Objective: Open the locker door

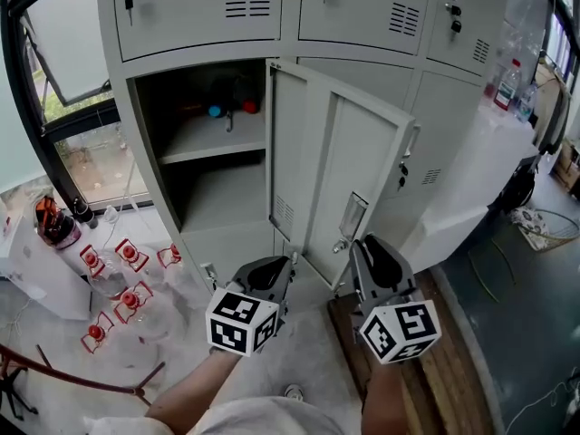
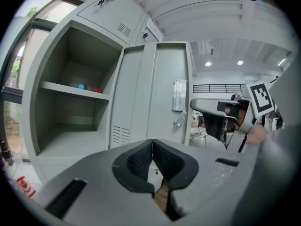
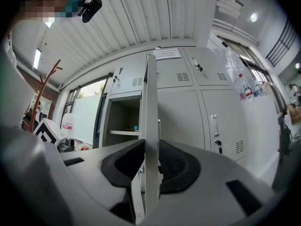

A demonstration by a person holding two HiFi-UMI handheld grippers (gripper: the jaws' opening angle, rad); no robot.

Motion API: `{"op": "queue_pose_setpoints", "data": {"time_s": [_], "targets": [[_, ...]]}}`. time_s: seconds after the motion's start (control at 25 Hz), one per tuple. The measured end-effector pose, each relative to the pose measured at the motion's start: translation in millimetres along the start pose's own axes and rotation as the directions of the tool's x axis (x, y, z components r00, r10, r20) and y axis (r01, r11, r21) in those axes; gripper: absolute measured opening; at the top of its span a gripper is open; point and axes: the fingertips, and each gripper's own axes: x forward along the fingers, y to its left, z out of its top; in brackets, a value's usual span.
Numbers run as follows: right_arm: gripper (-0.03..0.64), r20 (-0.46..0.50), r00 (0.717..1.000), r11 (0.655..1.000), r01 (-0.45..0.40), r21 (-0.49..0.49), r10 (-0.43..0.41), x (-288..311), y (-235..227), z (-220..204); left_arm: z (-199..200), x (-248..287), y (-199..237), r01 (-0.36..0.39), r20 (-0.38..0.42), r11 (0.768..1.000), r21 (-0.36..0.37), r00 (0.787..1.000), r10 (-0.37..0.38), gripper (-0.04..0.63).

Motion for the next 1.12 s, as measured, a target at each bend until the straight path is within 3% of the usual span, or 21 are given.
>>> {"op": "queue_pose_setpoints", "data": {"time_s": [0.28,0.52,1.12], "targets": [[0.083,-0.001,0.998,0.998,0.064,-0.007,-0.064,-13.1,15.0,2.0,-2.7,-19.5,8.5,0.021,0.001,1.0,-0.005,1.0,-0.021,0.008],[0.072,0.007,0.999,0.999,0.051,-0.016,-0.051,-11.4,49.2,3.7,-4.7,-41.9,22.2,0.024,0.001,1.0,-0.005,1.0,-0.024,0.008],[0.038,-0.085,0.991,0.995,-0.097,0.031,0.099,27.8,178.6,-39.2,-11.8,-128.4,91.0,-0.093,0.016,0.996,-0.016,0.996,0.093,0.008]]}}
